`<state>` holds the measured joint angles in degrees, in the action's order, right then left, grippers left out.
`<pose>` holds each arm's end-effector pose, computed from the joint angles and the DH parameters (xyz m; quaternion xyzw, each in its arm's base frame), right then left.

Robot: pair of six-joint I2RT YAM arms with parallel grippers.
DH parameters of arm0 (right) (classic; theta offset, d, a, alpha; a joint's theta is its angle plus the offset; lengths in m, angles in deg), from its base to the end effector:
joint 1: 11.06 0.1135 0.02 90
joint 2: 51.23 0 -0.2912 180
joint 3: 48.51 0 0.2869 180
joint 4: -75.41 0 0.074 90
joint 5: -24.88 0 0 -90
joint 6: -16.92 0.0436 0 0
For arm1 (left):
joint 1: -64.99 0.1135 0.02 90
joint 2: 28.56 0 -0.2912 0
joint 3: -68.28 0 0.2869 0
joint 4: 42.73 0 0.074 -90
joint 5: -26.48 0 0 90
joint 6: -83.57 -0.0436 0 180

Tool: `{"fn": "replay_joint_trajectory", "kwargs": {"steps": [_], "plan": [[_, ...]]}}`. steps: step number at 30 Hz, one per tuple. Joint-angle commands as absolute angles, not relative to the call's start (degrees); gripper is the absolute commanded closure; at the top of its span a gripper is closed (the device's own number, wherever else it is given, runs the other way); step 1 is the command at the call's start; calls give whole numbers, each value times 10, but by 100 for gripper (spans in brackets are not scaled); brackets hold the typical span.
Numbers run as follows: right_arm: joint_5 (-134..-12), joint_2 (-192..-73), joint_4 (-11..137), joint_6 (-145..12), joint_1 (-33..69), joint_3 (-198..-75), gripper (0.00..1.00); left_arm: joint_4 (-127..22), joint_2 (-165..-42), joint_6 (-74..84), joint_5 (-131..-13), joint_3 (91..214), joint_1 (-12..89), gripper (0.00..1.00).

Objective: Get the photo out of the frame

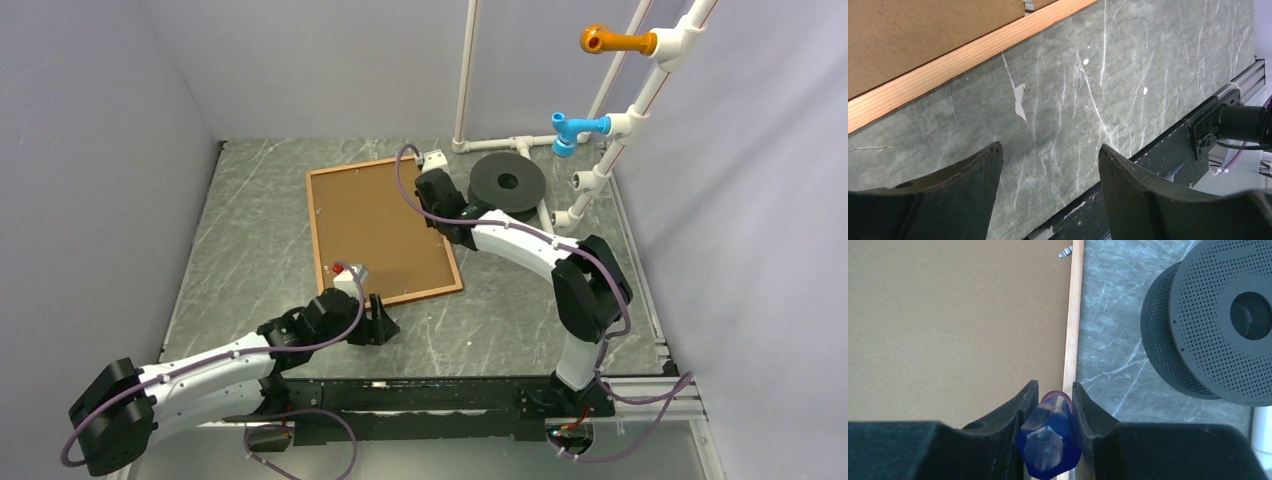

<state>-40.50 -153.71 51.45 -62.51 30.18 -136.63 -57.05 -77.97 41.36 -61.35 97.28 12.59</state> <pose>0.3504 0.2830 0.2562 -0.1429 0.8726 0.0134 0.4669 0.1209 -0.1543 0.1676 0.0268 0.8854 -0.3450 0.3104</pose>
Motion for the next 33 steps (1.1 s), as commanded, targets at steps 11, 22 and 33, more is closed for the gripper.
{"fn": "replay_joint_trajectory", "kwargs": {"steps": [11, 22, 33], "plan": [[-404, -1494, 475, -609, 302, -1329, 100, -525, -788, 422, -601, 966, 129, 26], [-431, -1459, 513, -596, 306, -1269, 100, -503, -810, 433, -609, 970, 134, 26], [-434, -1460, 517, -635, 306, -1330, 100, -555, -765, 426, -596, 980, 134, 25]]}}
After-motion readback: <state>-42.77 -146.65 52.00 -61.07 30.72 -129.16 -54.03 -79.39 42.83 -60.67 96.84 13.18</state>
